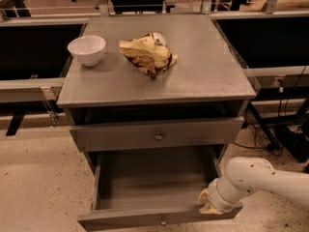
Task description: Open middle drawer
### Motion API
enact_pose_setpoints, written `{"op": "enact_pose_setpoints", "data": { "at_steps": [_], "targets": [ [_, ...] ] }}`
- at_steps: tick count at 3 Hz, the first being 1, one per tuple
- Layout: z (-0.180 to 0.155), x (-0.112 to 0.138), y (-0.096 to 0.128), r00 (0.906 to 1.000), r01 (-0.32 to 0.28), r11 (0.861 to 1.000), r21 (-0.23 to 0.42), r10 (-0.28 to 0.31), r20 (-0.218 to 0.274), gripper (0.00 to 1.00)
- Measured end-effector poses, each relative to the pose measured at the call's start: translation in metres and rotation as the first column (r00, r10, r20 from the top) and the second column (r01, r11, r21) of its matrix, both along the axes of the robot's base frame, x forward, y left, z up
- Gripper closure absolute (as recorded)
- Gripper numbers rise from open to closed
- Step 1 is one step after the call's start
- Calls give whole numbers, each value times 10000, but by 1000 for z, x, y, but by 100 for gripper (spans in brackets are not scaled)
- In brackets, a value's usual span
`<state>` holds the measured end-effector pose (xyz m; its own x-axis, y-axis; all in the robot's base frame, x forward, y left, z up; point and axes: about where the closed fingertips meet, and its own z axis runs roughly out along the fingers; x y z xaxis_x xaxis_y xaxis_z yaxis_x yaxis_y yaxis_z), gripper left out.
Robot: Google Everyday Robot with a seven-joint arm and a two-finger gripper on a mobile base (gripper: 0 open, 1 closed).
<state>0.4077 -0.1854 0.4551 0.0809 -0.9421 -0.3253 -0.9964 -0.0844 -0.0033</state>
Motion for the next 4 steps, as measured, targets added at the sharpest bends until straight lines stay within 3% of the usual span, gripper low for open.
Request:
{"op": "enact_pose_setpoints", "data": {
  "at_steps": [1,2,3,4],
  "targets": [
    [2,1,0,10000,0,10000,0,0,0,45],
    [26,-1,-11,9990,114,9994,326,-128,439,23],
    [80,-3,-28,9912,0,9964,845,-112,1321,1],
    [112,-4,-38,9824,-139,9934,1142,-77,1867,0]
  ]
}}
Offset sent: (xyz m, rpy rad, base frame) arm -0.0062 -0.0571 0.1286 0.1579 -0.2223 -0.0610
